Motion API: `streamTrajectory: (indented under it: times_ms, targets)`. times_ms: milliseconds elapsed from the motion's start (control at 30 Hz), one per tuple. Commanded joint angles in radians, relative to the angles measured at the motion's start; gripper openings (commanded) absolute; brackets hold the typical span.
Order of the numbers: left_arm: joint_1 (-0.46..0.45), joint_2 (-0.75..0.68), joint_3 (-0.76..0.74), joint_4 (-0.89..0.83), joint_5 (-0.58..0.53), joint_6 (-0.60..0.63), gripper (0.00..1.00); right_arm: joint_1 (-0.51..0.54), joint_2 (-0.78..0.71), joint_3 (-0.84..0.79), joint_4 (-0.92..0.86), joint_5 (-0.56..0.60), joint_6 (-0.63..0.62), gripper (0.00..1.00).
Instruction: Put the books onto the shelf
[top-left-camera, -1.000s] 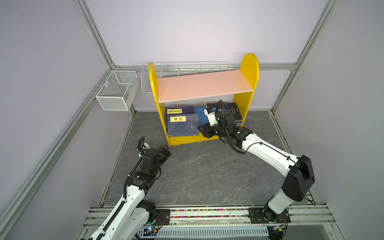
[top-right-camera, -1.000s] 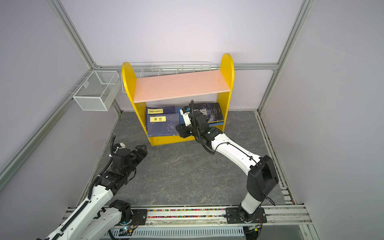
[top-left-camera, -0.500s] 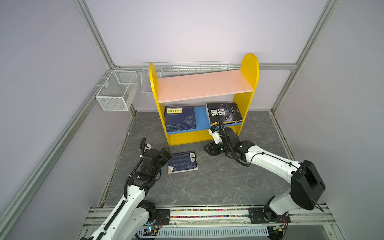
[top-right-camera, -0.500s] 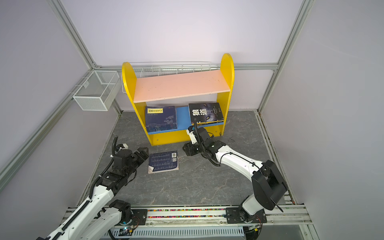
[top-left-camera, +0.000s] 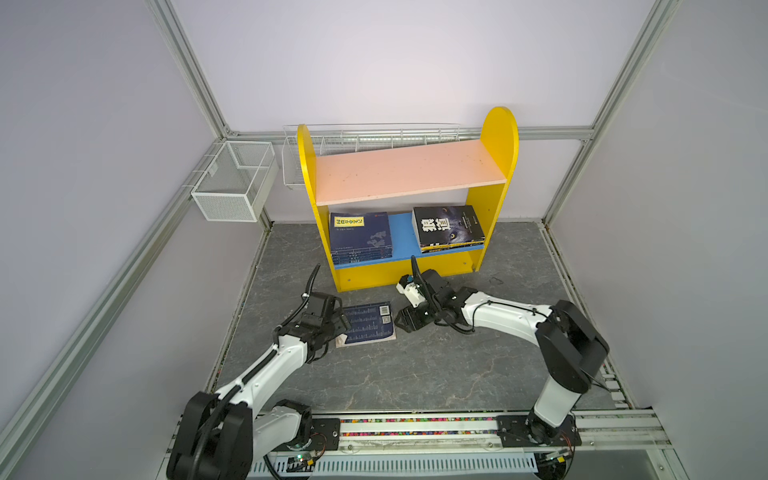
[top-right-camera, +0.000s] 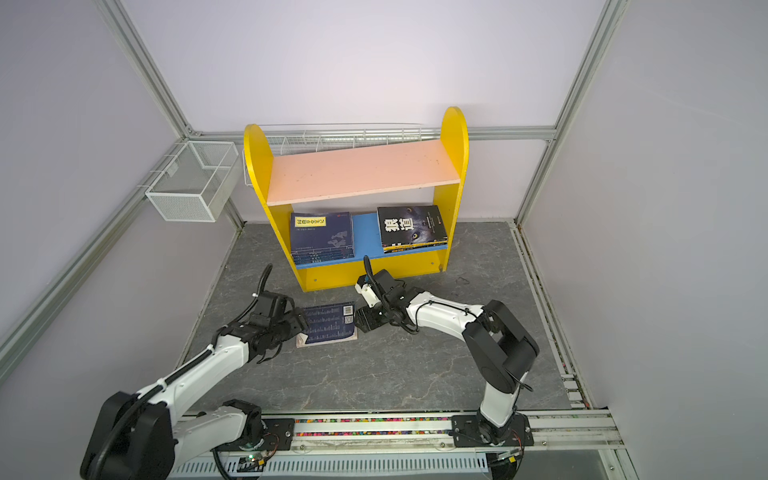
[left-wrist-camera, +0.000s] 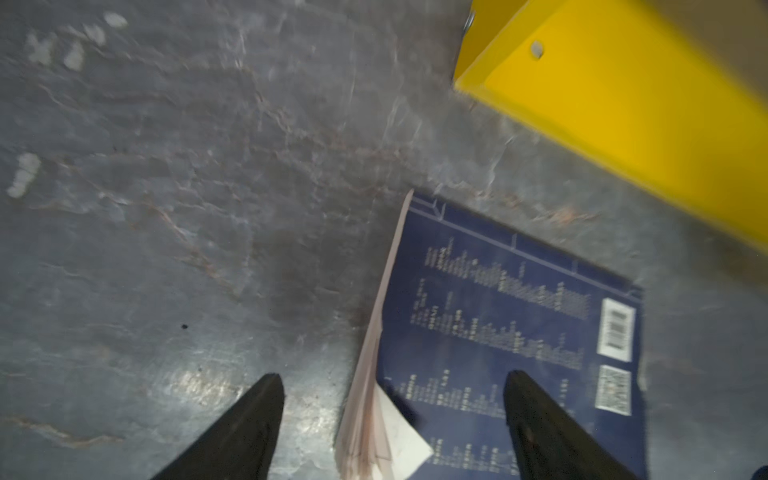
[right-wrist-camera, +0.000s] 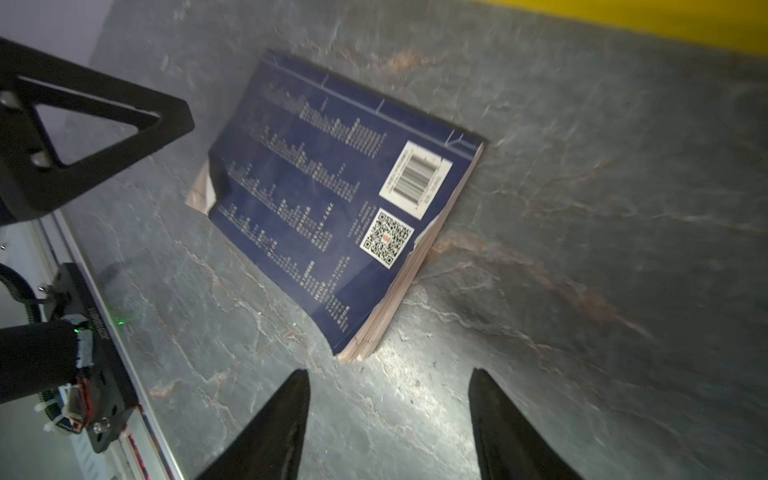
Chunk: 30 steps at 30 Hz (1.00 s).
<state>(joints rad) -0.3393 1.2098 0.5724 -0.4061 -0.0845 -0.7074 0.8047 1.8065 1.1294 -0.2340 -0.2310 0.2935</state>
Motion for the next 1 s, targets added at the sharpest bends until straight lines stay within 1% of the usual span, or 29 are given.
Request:
streamTrajectory:
  times_ms: [0,67,200,300,367,433,533,600,700,733,833,900,967]
  targets:
    - [0.006,0.076,0.047,-0.023,0.037,0.065,0.77,-0.003,0.062,0.065,-0.015,-0.021,-0.004,0.64]
    - [0.005,0.12,0.047,0.0,0.047,0.076,0.72,-0.008,0.108,0.093,-0.008,-0.057,0.002,0.64]
    - [0.005,0.185,0.044,0.019,0.047,0.091,0.56,-0.015,0.171,0.114,0.029,-0.117,0.039,0.64]
    - [0.006,0.215,0.052,0.018,0.057,0.093,0.5,-0.024,0.218,0.126,0.046,-0.178,0.064,0.64]
    - [0.005,0.231,0.063,0.004,0.052,0.093,0.45,-0.031,0.245,0.142,0.039,-0.202,0.074,0.63]
    - [0.004,0.249,0.07,0.006,0.071,0.1,0.41,-0.035,0.257,0.148,0.048,-0.22,0.084,0.6]
    - [0.004,0.272,0.08,0.004,0.09,0.108,0.3,-0.041,0.251,0.152,0.087,-0.26,0.096,0.53]
    - [0.003,0.283,0.088,0.005,0.109,0.116,0.26,-0.045,0.237,0.158,0.107,-0.273,0.097,0.45]
    - [-0.002,0.293,0.093,0.007,0.128,0.123,0.21,-0.047,0.216,0.166,0.133,-0.282,0.102,0.29]
    - [-0.004,0.292,0.095,0.009,0.135,0.126,0.2,-0.048,0.208,0.168,0.14,-0.275,0.102,0.23]
    - [-0.007,0.279,0.092,0.021,0.154,0.132,0.2,-0.048,0.193,0.166,0.157,-0.273,0.108,0.12]
    - [-0.006,0.263,0.09,0.022,0.159,0.13,0.2,-0.048,0.177,0.155,0.165,-0.265,0.11,0.08]
    - [-0.006,0.237,0.093,0.015,0.164,0.125,0.2,-0.048,0.141,0.129,0.173,-0.246,0.103,0.07]
